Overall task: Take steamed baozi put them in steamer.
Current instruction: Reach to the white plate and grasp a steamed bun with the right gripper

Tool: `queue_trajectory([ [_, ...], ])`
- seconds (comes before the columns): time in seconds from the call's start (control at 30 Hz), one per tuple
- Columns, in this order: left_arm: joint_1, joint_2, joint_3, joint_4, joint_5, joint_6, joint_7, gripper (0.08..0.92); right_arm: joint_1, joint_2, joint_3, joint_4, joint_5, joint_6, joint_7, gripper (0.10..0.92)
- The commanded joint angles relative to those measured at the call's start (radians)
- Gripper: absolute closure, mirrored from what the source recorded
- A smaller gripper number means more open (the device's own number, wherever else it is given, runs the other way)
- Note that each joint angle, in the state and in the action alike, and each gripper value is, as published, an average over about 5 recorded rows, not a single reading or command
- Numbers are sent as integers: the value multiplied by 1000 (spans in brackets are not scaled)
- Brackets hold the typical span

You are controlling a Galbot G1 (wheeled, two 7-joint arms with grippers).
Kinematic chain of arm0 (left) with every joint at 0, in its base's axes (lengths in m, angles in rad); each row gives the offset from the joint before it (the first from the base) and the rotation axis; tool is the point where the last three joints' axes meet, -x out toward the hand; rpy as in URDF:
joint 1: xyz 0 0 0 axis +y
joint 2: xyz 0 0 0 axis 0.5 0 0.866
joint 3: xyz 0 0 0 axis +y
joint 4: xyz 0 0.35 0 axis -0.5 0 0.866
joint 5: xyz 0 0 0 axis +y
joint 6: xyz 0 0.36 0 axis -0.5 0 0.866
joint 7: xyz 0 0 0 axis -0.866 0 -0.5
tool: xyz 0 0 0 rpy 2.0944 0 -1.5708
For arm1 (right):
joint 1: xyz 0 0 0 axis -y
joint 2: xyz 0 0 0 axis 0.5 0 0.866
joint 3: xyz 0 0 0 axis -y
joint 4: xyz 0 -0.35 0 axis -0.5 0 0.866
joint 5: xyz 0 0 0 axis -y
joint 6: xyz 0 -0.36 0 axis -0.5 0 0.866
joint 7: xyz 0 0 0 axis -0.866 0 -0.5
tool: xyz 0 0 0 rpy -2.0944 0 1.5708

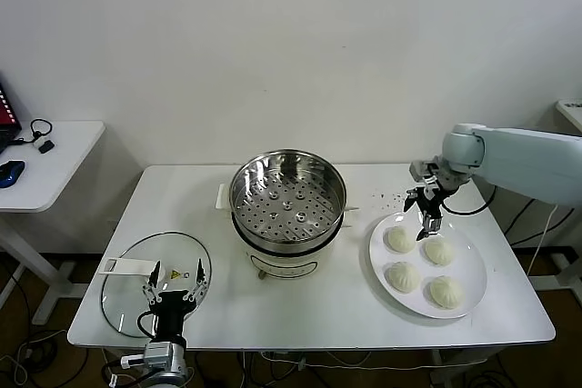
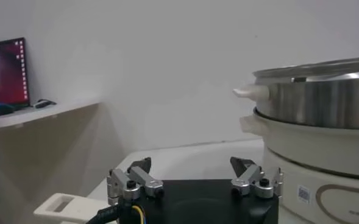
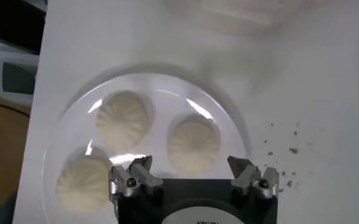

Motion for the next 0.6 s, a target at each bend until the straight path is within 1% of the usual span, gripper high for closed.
queue_trajectory([
  [0.03,0,-49,0,6,2,1,1,177,-48,22,4,-39,-9,-4,2,203],
  [0.3,-1,-49,-5,10,3,2,2,177,-111,40,65,-105,-3,-15,24,203],
  [0.6,-4,-49,-7,19,4,-1,2,177,-124,47,67,-106,4,-28,40,203],
])
